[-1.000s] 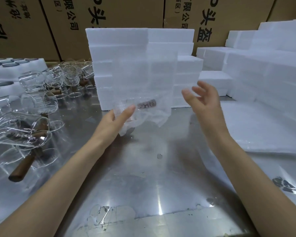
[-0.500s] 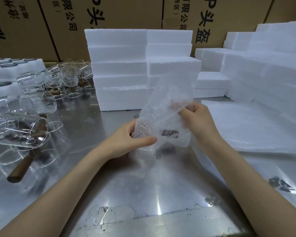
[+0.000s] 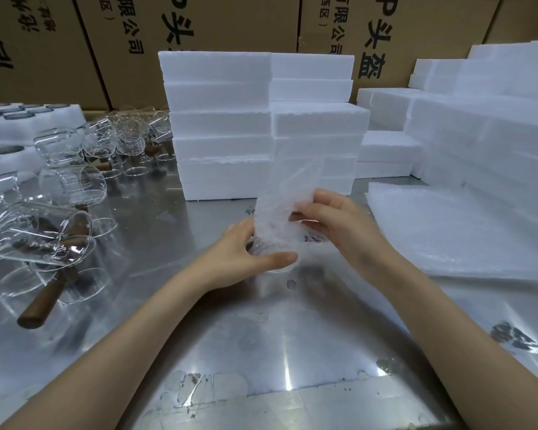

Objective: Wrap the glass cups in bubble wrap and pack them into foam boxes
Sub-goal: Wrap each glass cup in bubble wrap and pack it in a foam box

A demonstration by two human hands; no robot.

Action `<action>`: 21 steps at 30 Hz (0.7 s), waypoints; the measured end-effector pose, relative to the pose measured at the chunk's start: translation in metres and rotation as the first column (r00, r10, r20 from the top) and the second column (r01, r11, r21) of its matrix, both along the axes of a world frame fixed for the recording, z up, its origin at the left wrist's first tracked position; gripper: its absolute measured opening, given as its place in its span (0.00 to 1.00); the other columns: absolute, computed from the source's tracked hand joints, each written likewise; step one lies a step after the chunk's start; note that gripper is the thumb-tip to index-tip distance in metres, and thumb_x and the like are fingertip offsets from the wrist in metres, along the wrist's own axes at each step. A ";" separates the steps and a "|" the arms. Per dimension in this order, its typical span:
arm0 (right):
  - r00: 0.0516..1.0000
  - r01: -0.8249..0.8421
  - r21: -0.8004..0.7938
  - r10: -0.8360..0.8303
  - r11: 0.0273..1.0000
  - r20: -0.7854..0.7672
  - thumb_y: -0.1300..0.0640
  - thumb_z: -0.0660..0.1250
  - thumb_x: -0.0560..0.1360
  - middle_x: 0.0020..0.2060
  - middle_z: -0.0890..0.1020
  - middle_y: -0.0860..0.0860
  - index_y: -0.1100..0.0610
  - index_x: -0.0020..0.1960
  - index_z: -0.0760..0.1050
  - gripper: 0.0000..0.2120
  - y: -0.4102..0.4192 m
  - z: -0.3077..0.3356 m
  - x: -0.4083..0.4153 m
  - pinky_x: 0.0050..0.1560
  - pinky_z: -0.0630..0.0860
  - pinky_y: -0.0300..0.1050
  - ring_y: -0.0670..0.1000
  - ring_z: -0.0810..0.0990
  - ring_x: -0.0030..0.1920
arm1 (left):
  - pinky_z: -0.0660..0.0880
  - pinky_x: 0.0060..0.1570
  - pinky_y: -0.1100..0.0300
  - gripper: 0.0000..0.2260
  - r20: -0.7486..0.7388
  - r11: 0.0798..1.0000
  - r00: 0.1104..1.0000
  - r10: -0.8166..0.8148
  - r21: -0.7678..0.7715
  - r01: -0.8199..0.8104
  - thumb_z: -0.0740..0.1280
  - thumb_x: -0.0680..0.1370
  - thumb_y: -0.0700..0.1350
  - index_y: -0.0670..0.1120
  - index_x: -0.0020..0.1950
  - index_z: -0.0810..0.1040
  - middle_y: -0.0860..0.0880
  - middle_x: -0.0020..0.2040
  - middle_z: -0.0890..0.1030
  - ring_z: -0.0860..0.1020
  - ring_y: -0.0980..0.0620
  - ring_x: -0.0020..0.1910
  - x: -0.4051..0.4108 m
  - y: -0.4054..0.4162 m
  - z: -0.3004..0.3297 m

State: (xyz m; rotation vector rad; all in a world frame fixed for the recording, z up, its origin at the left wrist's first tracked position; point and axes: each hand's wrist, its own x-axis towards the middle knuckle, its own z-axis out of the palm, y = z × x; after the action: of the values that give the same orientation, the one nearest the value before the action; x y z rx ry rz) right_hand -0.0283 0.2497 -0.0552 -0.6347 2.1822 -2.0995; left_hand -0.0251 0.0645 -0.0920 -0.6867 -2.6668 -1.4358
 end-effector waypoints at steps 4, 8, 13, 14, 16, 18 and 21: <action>0.993 -0.052 0.099 0.062 0.994 -0.103 0.60 0.63 0.79 0.43 0.84 0.42 0.54 0.50 0.80 0.07 -0.005 -0.003 0.005 0.45 0.73 0.30 0.39 0.81 0.45 | 0.62 0.71 0.45 0.31 0.006 0.999 1.000 -0.005 -0.047 0.005 0.68 0.68 0.67 0.62 0.69 0.68 0.57 0.68 0.72 0.68 0.53 0.70 0.001 -0.001 0.004; 0.935 0.083 0.461 0.091 0.883 -0.343 0.56 0.60 0.80 0.45 0.82 0.47 0.54 0.50 0.81 0.10 -0.006 -0.010 0.004 0.52 0.66 0.31 0.40 0.73 0.52 | 0.66 0.70 0.51 0.28 0.102 0.996 0.991 -0.088 0.037 0.085 0.70 0.69 0.60 0.53 0.68 0.72 0.54 0.65 0.76 0.71 0.57 0.68 0.003 -0.003 0.012; 0.902 0.244 0.679 0.095 0.692 -0.422 0.49 0.54 0.81 0.39 0.77 0.43 0.54 0.38 0.74 0.18 -0.006 -0.015 0.006 0.54 0.63 0.40 0.45 0.63 0.52 | 0.68 0.68 0.56 0.29 0.189 0.990 0.978 -0.090 0.125 0.067 0.74 0.67 0.52 0.51 0.67 0.73 0.52 0.64 0.78 0.74 0.56 0.64 0.008 -0.013 0.020; 0.888 0.271 0.710 0.117 0.650 -0.445 0.48 0.53 0.81 0.40 0.74 0.40 0.51 0.37 0.72 0.18 -0.007 -0.013 0.006 0.55 0.62 0.39 0.44 0.62 0.53 | 0.68 0.68 0.54 0.30 0.175 0.988 0.983 -0.049 0.151 0.022 0.75 0.65 0.51 0.52 0.66 0.72 0.52 0.63 0.78 0.75 0.56 0.64 0.009 -0.013 0.021; 0.872 0.315 0.750 0.135 0.581 -0.471 0.48 0.51 0.81 0.45 0.71 0.37 0.48 0.40 0.76 0.18 -0.009 -0.011 0.009 0.58 0.60 0.40 0.43 0.61 0.54 | 0.72 0.62 0.61 0.26 0.085 0.972 0.996 0.021 0.233 -0.040 0.75 0.64 0.49 0.52 0.62 0.74 0.52 0.58 0.80 0.78 0.57 0.58 0.012 -0.011 0.024; 0.856 0.363 0.762 0.131 0.537 -0.500 0.49 0.51 0.81 0.49 0.71 0.40 0.50 0.44 0.80 0.19 -0.011 -0.009 0.010 0.58 0.60 0.42 0.44 0.60 0.55 | 0.73 0.54 0.68 0.19 -0.089 0.967 0.990 0.108 0.240 -0.084 0.74 0.66 0.48 0.50 0.55 0.76 0.54 0.51 0.81 0.79 0.57 0.51 0.017 -0.006 0.027; 0.837 0.411 0.758 0.119 0.506 -0.534 0.51 0.52 0.80 0.53 0.72 0.44 0.53 0.46 0.81 0.19 -0.013 -0.008 0.010 0.58 0.61 0.44 0.47 0.62 0.56 | 0.71 0.48 0.66 0.15 -0.365 0.989 0.922 0.129 0.117 -0.092 0.71 0.70 0.51 0.45 0.51 0.75 0.53 0.45 0.79 0.78 0.55 0.46 0.024 -0.002 0.027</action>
State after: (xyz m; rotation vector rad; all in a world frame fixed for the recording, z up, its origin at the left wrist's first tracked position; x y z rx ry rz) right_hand -0.0178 0.2370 -0.0629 -0.9570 3.2207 -0.5526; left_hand -0.0007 0.0627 -0.0648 -0.7047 -2.2913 -1.2511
